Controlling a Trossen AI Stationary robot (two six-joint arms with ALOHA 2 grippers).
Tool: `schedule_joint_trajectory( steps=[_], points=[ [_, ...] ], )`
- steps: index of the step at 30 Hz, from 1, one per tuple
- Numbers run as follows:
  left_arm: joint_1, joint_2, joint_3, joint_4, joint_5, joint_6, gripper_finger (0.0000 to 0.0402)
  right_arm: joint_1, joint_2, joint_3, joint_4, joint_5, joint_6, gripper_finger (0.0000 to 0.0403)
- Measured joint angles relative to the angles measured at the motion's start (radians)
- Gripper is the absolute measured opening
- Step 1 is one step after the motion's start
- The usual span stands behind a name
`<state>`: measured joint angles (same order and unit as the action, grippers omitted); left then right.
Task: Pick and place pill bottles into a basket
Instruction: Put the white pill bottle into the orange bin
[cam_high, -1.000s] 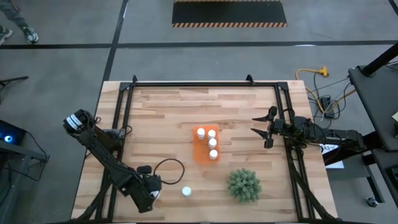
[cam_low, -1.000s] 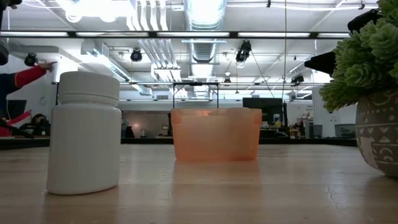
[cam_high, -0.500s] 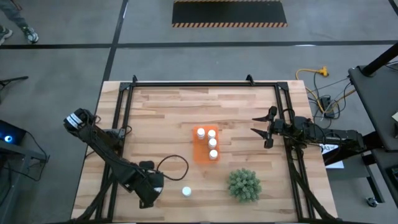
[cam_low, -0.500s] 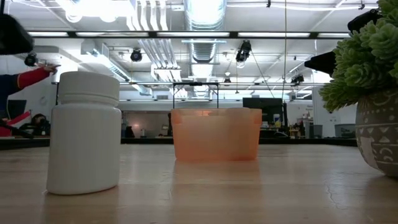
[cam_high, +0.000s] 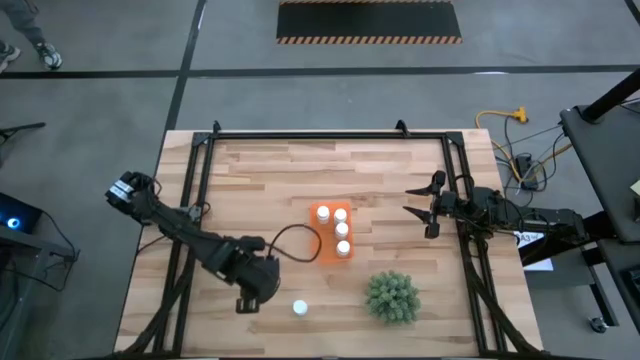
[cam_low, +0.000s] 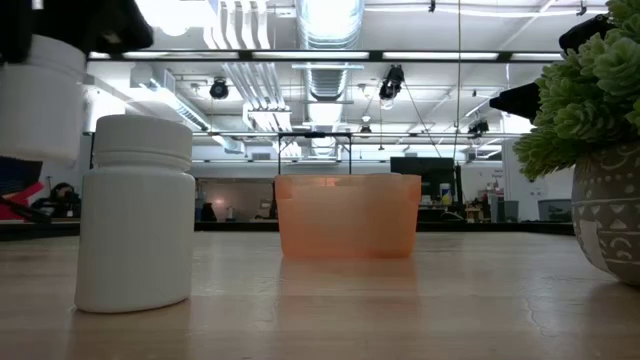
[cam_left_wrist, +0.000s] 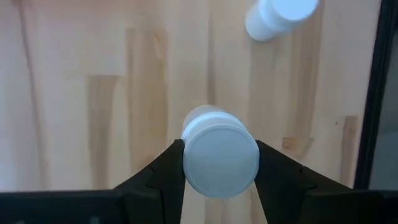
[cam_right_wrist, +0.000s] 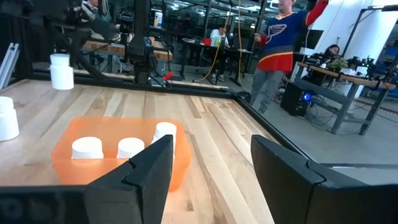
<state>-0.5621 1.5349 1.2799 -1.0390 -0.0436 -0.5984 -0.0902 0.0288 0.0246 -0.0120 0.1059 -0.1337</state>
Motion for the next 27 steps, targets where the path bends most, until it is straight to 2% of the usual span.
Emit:
schedule_joint_trajectory(
  steps=[17, 27],
  points=[
    [0.248, 0.008, 0.145, -0.042, 0.002, 0.344, 0.0141, 0.000, 0.000, 0.000, 0.000, 0.000, 0.000, 0.0206],
    [0.364, 0.039, 0.174, -0.046, 0.000, 0.464, 0.0141, 0.000, 0.000, 0.000, 0.000, 0.000, 0.001, 0.0206]
  ],
)
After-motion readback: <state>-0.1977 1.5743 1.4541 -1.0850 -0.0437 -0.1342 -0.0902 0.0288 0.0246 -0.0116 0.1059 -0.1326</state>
